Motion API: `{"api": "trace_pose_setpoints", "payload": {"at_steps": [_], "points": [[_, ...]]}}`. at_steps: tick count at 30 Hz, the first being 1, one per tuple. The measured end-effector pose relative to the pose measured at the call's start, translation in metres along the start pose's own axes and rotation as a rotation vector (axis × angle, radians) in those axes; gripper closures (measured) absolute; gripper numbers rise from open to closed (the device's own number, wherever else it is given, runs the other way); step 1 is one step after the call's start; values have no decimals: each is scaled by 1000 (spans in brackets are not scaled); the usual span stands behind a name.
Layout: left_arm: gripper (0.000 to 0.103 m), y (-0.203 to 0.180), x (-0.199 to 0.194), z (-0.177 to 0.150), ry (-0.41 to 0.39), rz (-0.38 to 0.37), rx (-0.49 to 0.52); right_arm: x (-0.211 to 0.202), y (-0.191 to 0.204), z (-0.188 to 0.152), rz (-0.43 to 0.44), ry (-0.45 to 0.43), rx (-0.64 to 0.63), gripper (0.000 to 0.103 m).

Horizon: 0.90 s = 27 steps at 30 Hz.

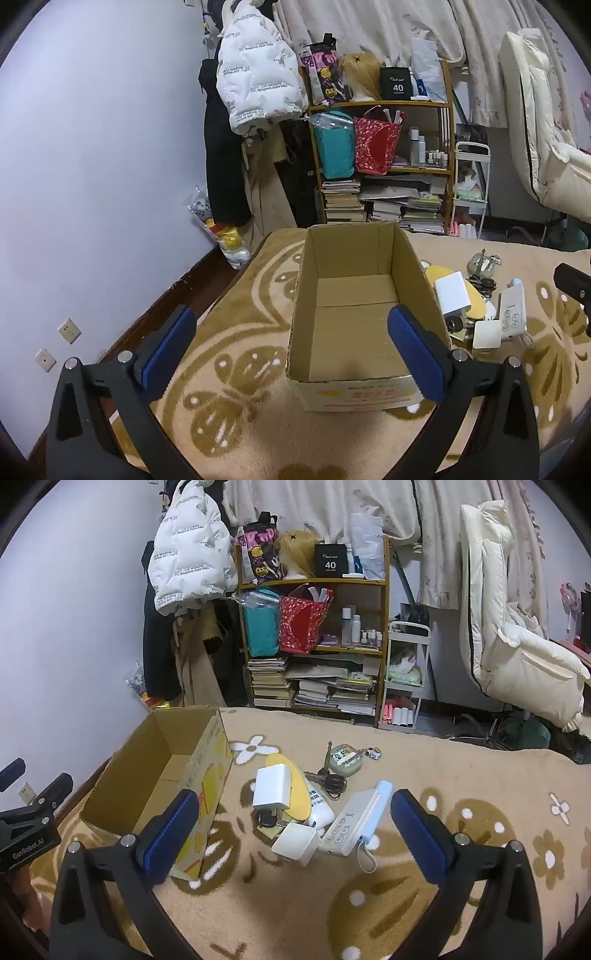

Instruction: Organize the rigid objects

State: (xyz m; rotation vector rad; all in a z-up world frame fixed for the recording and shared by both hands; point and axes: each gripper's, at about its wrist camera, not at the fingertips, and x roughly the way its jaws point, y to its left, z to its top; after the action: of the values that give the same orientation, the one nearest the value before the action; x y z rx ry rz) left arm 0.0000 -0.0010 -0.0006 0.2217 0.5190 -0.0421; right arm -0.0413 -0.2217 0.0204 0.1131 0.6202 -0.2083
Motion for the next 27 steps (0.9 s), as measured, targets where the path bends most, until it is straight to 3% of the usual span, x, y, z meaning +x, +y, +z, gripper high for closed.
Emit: {"api": "trace_pose_setpoints", "payload": {"at_steps": [27], "points": [[1, 4, 8, -5, 27, -20, -11, 3, 2, -4, 17, 14, 14, 0]]}}
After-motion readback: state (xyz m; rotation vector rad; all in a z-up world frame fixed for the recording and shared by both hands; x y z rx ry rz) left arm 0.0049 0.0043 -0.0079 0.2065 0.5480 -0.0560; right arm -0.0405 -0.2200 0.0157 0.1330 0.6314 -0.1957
